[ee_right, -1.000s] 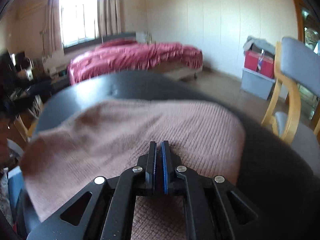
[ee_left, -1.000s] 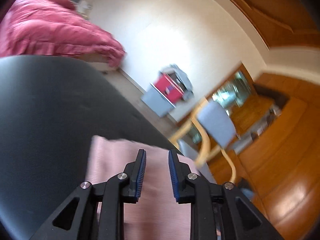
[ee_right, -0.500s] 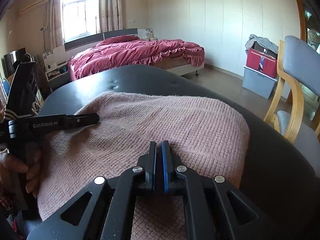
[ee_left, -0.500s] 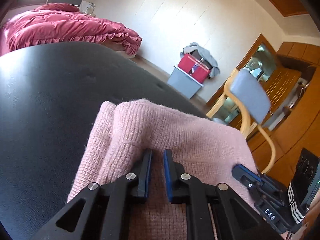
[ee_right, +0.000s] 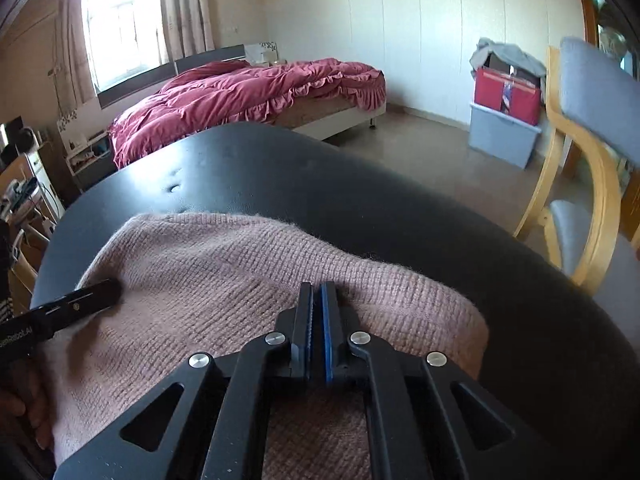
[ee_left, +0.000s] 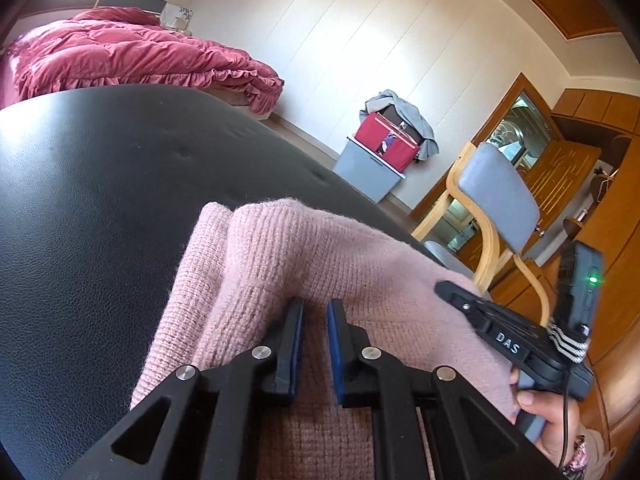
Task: Fold clothes
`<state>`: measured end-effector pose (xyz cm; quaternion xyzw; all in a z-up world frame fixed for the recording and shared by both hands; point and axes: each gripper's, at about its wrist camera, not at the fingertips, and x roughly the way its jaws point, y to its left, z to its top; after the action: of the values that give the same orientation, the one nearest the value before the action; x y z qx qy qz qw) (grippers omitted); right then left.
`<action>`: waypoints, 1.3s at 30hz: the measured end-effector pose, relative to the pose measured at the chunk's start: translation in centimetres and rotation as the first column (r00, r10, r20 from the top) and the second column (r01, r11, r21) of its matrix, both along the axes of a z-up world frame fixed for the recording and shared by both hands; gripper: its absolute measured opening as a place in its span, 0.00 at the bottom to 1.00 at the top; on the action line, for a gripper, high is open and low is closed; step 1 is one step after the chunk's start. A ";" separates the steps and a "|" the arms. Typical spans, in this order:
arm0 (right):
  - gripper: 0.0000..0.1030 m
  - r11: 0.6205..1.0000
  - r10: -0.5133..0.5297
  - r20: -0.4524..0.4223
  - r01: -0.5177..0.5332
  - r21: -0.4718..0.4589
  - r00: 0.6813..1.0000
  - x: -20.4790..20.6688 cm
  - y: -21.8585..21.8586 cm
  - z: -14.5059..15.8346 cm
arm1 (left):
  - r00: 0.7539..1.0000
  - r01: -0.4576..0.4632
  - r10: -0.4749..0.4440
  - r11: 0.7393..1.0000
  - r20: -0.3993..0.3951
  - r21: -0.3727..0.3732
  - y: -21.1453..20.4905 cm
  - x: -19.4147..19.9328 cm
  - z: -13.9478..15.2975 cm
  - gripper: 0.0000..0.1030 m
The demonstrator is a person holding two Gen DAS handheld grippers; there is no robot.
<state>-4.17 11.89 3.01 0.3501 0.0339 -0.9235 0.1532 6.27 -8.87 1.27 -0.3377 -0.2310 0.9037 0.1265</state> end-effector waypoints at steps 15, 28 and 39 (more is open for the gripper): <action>0.02 0.987 0.103 0.036 -0.107 0.124 0.994 3.7 -3.8 0.2 | 1.000 -0.001 0.001 1.000 -0.002 0.012 -0.3 0.2 0.0 0.11; 0.02 0.973 -0.062 0.066 0.075 -0.219 0.996 1.0 6.4 0.2 | 1.000 0.006 -0.005 0.999 -0.004 0.034 -0.5 0.3 0.0 0.11; 0.07 0.954 0.072 0.003 -0.068 -0.292 0.997 5.0 5.7 1.5 | 1.000 0.007 -0.006 0.998 -0.005 0.064 -0.9 0.4 -0.1 0.11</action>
<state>0.81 17.58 4.53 0.3284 -0.0915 -0.9099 0.2363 6.69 -9.81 1.15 -0.3321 -0.2584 0.8962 0.1407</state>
